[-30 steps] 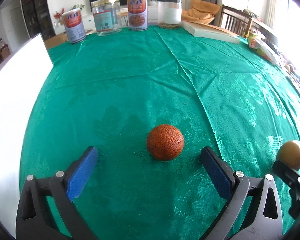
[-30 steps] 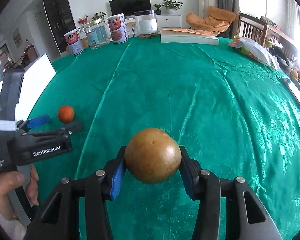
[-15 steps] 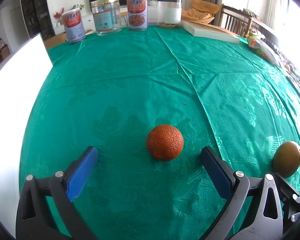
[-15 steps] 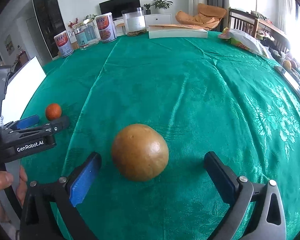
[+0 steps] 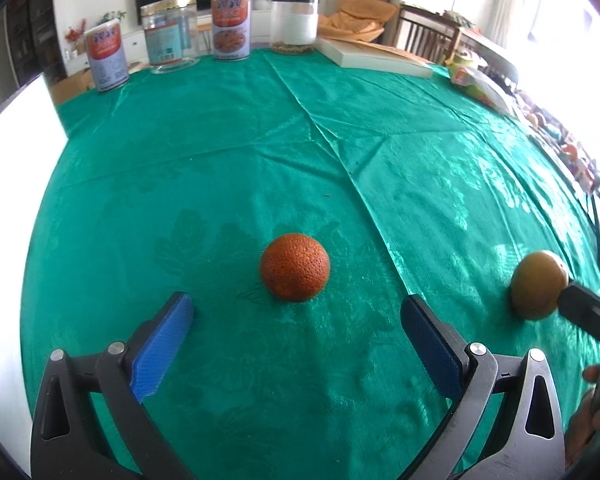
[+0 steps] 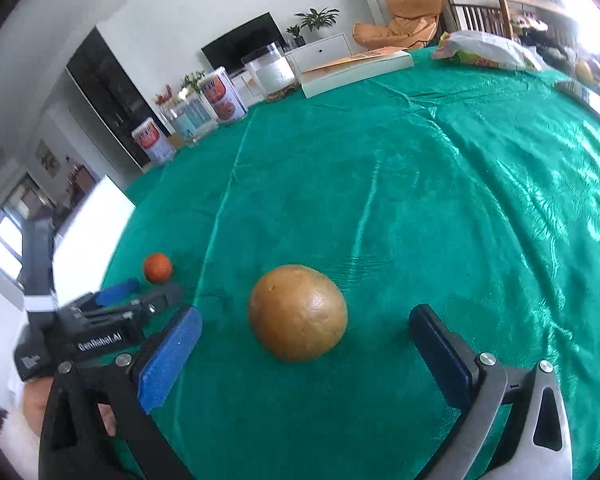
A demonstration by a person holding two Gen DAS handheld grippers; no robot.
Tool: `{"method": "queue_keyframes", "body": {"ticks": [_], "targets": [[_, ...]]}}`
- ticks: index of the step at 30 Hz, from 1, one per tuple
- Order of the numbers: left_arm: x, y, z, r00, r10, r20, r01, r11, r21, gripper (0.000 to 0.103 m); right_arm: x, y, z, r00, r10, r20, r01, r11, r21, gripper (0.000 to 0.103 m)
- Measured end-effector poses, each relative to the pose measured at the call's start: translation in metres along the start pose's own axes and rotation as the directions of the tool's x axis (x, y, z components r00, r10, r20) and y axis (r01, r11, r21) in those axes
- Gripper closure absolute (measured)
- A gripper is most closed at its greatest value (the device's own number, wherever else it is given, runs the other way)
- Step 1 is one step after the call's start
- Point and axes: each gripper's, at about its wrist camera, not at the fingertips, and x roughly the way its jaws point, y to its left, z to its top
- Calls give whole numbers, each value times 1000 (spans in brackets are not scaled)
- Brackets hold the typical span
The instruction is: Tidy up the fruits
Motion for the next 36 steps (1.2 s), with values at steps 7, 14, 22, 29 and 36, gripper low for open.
{"method": "queue_keyframes", "body": {"ticks": [7,14,22,29,36], "targets": [[5,8,14,1000,20,14,-19,999,-46,14,3,20,-2,998,-60,-4,60,994,-89,1],[3,6,18,998,61,18,-61,998,-21,73,20,33,-7,984,-179,-24,169,962,-214,50],[-111,23,-20,964,-254,73,264,938,-226,74,-8,42,-12,997,41,-64,-46,995,-86,54],[-262,116,-32,917,-300,264,379,863,-334,74,-13,183,-17,905,324,-276,-378,909,-175,54],[-257,253,-29,988,9,155,71,860,-506,73,15,378,-7,868,287,-405,-474,723,-503,54]]}}
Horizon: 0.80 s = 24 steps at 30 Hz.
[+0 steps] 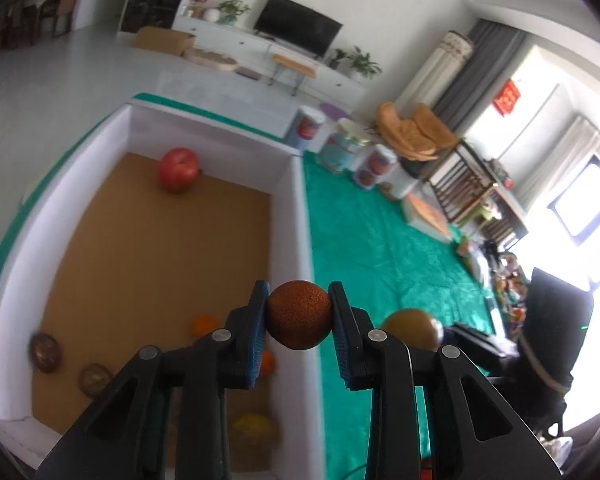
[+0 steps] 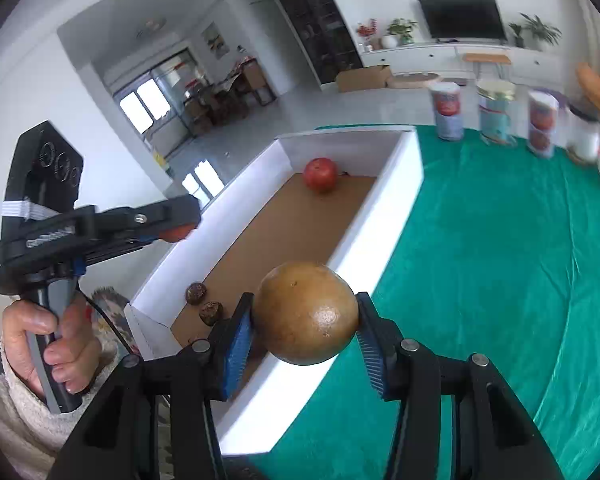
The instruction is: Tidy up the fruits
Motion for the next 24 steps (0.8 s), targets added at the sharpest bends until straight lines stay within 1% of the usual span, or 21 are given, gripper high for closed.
{"method": "queue_keyframes", "body": {"ticks": [1,3,6,9,10,11,12,13,14,16,17,18,19,20,22,24], "targets": [[16,17,3,999,45,-30,-46,999,-22,73,20,8,13,999,-15,-39,14,999,-32,54],[52,48,3,989,104,-109,-111,992,-64,73,61,18,30,991,-72,-112,61,994,-93,54],[93,85,-6,968,139,-209,-172,974,-148,73,110,23,38,968,-159,-195,128,978,-164,54],[111,105,-12,952,172,-252,-222,957,-185,72,141,21,38,947,-230,-224,183,960,-212,54],[113,107,-13,949,181,-258,-234,953,-193,67,146,19,38,944,-246,-222,198,956,-216,53],[114,109,-14,949,185,-255,-239,950,-202,55,149,18,38,944,-253,-211,207,955,-214,49],[113,110,-15,951,188,-246,-241,948,-207,48,149,15,40,947,-250,-200,210,957,-202,45],[110,109,-16,951,200,-235,-250,946,-205,35,145,12,42,952,-245,-185,211,960,-184,35],[106,106,-15,952,212,-219,-256,946,-199,30,141,10,45,956,-243,-164,216,962,-164,26],[89,100,-12,957,236,-169,-264,949,-171,25,125,4,52,963,-241,-120,226,966,-124,24],[78,95,-9,959,252,-131,-270,952,-146,19,114,1,53,966,-237,-100,227,969,-98,23],[66,87,-10,956,281,-85,-290,950,-120,16,101,-2,59,969,-232,-83,226,971,-71,22],[51,77,-12,948,317,-28,-319,943,-95,11,89,-4,59,971,-230,-69,227,973,-44,17],[38,67,-14,940,341,29,-338,938,-72,8,78,-5,58,972,-228,-58,227,974,-19,10],[14,47,-22,924,360,124,-360,933,-28,6,57,-7,52,976,-214,-47,215,976,22,5],[-6,28,-32,902,387,193,-393,919,-3,3,40,-6,41,979,-197,-57,200,978,52,5]]}}
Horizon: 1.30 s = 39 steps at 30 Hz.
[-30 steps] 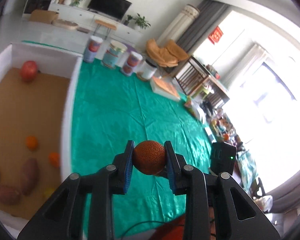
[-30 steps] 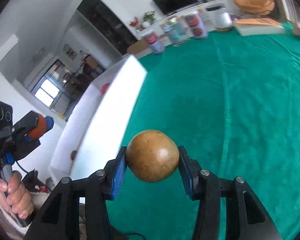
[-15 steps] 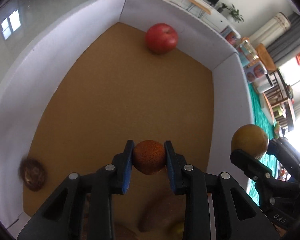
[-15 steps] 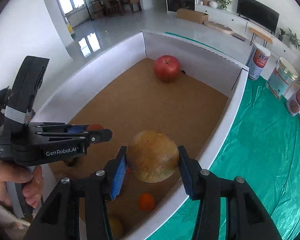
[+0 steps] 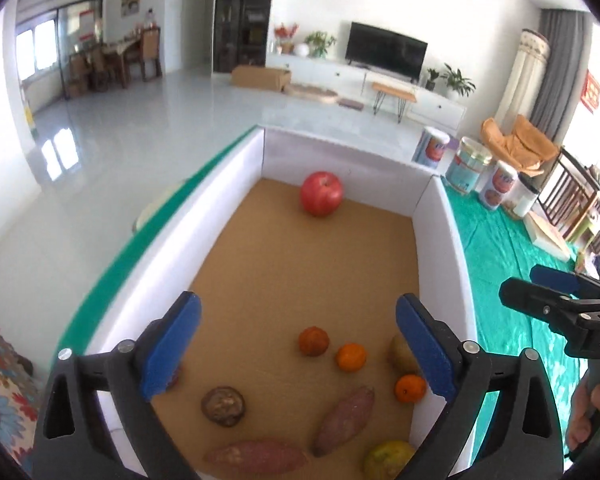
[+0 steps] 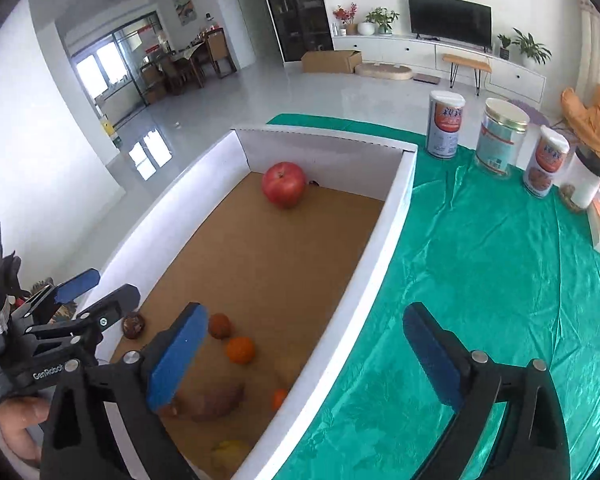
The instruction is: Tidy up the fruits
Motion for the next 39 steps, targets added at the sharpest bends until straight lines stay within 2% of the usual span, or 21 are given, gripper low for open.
{"method": "queue_keyframes", "body": {"ticks": [3,6,9,12,19,23,27,31,39], "targets": [[-31,-13,-11,996,48,76,-48,999,5,1,-24,4,-25,1000,23,1,-23,999,28,5],[-42,-22,-15,994,74,77,-76,997,30,1,-40,13,-50,999,32,2,-32,999,30,5],[-47,-20,-19,988,139,74,-140,990,12,1,-48,25,-69,1000,12,-1,-12,1000,11,5],[-51,-14,-23,989,137,54,-138,990,15,1,-51,36,-80,1000,-16,5,16,1000,-19,5],[-65,-6,-32,985,159,63,-162,985,52,1,-58,60,-91,999,-36,9,37,997,-65,5],[-72,-2,-35,982,176,66,-180,982,61,1,-57,76,-98,998,-64,-6,63,994,-95,0],[-75,8,-37,971,241,8,-241,969,57,1,-57,93,-104,996,-86,-29,82,990,-117,0],[-81,21,-41,973,230,-10,-230,972,49,1,-61,104,-106,995,-92,-32,88,989,-116,0],[-93,31,-47,961,276,23,-277,958,71,1,-63,105,-101,995,-95,-36,93,993,-69,0]]}}
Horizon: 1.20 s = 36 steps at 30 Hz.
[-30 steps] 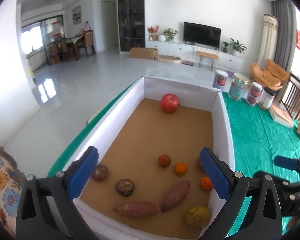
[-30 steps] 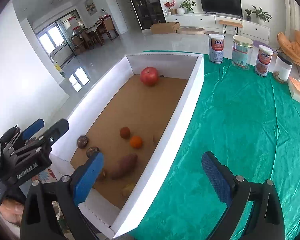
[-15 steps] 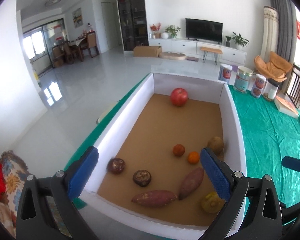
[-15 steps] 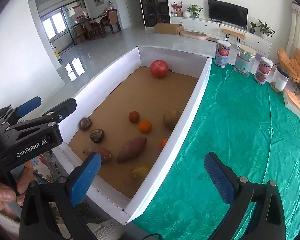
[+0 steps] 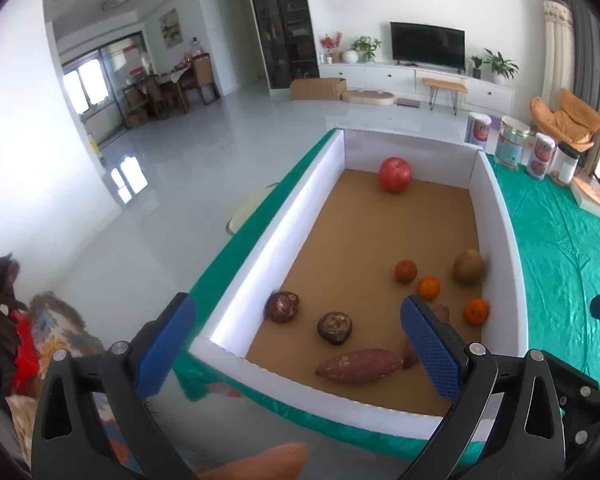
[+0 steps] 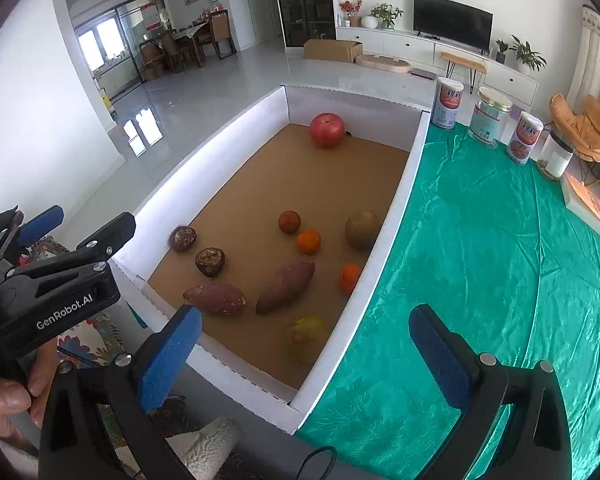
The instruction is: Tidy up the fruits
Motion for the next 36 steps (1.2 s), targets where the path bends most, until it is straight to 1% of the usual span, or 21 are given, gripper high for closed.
{"method": "queue_keyframes", "body": {"ticks": [4,8,14,36], "targets": [[1,3,-3,1000,0,-9,0,1000,5,1,-1,2,0,1000,7,2,-7,1000,11,0],[3,2,-5,1000,5,-14,-5,1000,10,1,-2,6,-1,1000,6,7,-6,1000,-3,0],[3,-1,-6,1000,18,-6,-18,1000,24,0,-2,8,-1,1000,6,11,-5,1000,-9,0],[8,-5,-8,1000,11,-13,-11,999,41,1,0,7,2,1000,6,6,-5,1000,-3,0]]}}
